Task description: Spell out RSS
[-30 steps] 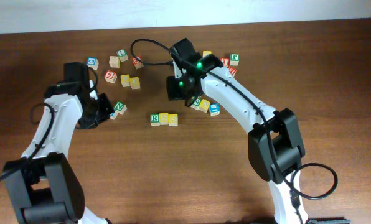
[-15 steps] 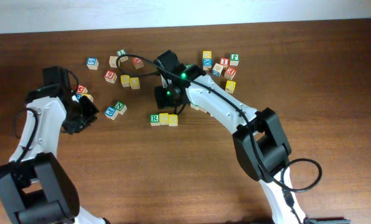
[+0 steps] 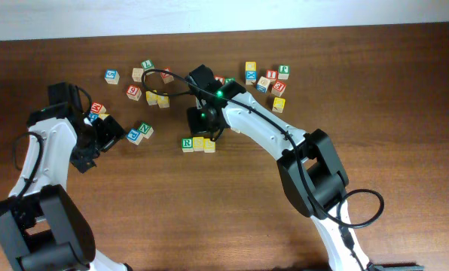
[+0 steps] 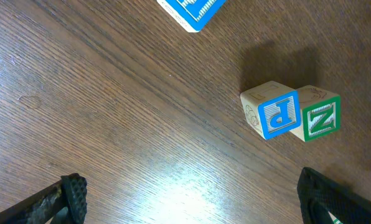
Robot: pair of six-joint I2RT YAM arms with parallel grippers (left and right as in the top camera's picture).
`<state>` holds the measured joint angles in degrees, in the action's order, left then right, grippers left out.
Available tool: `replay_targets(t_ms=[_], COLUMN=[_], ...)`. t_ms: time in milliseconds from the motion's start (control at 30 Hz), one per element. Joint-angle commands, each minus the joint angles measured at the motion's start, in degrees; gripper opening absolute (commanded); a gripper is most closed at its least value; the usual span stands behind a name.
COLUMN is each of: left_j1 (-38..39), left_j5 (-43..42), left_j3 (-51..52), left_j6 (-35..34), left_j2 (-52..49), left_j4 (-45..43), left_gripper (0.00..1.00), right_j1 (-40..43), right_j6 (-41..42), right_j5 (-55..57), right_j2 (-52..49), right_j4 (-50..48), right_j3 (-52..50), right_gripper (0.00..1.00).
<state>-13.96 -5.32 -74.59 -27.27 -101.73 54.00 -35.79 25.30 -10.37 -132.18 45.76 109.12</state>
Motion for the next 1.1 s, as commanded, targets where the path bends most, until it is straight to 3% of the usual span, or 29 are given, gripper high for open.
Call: replay_targets(t_ms=[0,1067], left_j1=[-0.3,-0.3], left_j5=[0.2,0.2], left_j3=[-0.6,-0.6], left_j6=[-0.1,-0.1], left_j2=[0.9,0.9], left_j4=[0.1,0.1], left_gripper=[0.99,0.99], right_j1=[-0.9,-1.8], right_j6=[0.2,0.3], right_j5=[0.8,1.1], right_j2=[-0.4,-0.4], right_j4=[-0.3,-2.5], right_j3=[-0.3,-3.8], right_gripper=[0.04,0.04])
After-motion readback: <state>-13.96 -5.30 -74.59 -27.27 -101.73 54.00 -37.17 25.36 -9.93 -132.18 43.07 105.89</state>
